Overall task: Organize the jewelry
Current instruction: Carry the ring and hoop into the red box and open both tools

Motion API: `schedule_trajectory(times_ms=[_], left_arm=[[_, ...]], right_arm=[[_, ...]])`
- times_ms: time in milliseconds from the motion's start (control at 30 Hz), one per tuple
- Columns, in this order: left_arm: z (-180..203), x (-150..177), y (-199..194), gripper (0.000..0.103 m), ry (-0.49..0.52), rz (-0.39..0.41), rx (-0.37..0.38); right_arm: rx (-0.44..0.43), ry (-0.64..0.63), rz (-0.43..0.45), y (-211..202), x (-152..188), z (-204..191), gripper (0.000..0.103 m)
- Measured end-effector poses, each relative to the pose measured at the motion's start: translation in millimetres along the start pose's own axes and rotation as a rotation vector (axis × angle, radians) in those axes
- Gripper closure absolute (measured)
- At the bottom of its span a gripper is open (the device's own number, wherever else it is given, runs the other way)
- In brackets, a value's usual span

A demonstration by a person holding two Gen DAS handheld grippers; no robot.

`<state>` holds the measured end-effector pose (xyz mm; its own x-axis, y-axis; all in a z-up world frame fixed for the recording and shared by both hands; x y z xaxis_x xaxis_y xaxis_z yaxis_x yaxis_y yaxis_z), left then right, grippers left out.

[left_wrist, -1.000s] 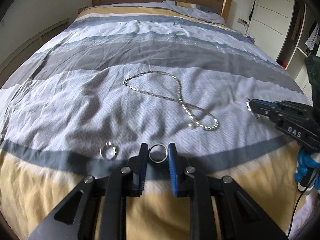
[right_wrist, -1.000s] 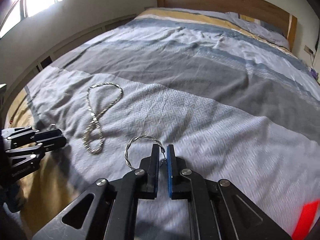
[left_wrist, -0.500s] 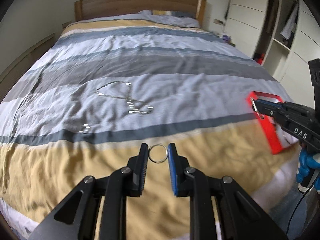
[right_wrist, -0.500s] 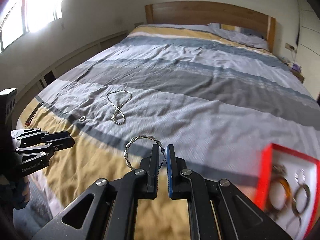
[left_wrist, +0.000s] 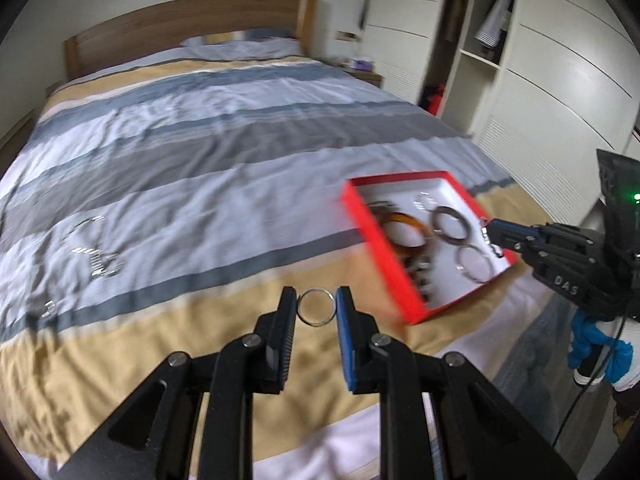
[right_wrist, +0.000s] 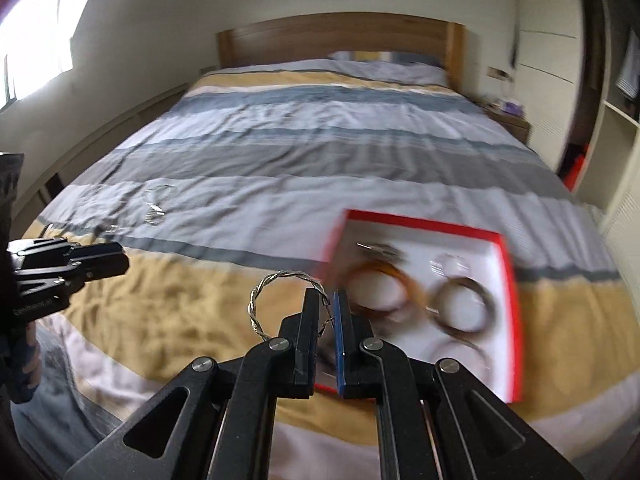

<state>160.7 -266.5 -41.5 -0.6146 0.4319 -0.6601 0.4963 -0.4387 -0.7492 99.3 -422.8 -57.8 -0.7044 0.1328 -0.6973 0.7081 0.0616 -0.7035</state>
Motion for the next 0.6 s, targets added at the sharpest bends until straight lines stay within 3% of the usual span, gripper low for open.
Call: schedule_trajectory(times_ms=[267, 600], left_arm=[[81, -26, 65, 0.084, 0.091, -0.059, 0.058], [114, -58, 155, 0.084, 0.124, -0.129, 0.026]], right_arm=[[0.061, 0.081, -0.066, 22, 29, 83, 0.096], [0.085, 0.030, -0.178, 89, 8, 127, 0.096]])
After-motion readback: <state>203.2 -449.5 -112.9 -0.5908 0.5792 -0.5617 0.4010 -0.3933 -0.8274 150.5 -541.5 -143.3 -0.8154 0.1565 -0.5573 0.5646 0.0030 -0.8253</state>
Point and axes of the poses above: each gripper's, at about its wrist camera, not at the fingertips, and y roughly the way its jaws point, z to its right, x to its underside, the point moved 8 cm from there along y, roughly the way its jaws point, and after that the axes turned 5 degrees about -x, right-handed, at the moved point
